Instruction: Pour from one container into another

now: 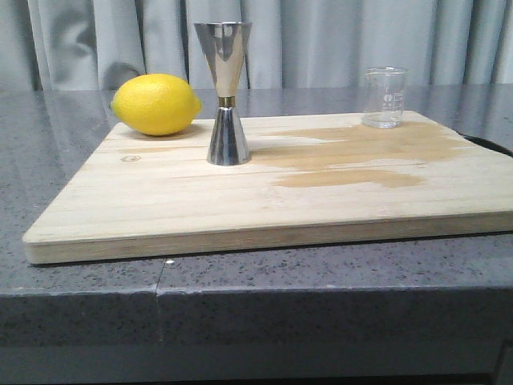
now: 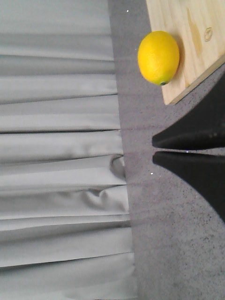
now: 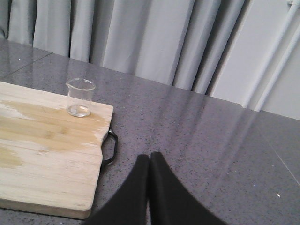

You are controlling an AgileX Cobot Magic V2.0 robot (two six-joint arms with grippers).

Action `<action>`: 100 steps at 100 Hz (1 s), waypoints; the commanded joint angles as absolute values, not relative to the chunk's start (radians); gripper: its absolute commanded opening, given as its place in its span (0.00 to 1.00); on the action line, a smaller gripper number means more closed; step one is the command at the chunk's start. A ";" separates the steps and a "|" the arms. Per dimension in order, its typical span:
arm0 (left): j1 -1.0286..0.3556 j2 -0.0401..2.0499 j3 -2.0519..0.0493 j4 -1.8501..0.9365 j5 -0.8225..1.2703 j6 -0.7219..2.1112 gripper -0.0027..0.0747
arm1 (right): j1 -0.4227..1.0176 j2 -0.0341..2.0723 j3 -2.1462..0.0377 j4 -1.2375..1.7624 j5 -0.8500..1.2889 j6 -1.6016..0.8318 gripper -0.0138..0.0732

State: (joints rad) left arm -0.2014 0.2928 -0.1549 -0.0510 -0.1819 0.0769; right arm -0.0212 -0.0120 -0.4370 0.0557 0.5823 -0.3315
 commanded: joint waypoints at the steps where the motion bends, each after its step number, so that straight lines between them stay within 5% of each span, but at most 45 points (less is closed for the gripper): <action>1: -0.206 0.278 -0.141 -0.065 -0.257 0.066 0.01 | -0.025 -0.008 -0.460 0.057 0.506 -0.328 0.09; 36: -0.039 0.026 0.036 -0.072 -0.220 0.076 0.01 | -0.025 -0.008 -0.460 0.057 0.506 -0.328 0.09; 67: -0.004 -0.029 0.039 -0.070 0.047 0.076 0.01 | -0.025 -0.008 -0.460 0.057 0.506 -0.328 0.09; 100: -0.004 -0.029 0.039 -0.070 -0.049 0.076 0.01 | -0.025 -0.008 -0.460 0.057 0.506 -0.328 0.09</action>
State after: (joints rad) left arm -0.0067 -0.0041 0.0042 -0.0618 0.0813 0.0769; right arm -0.0212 -0.0120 -0.4370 0.0579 0.5823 -0.3308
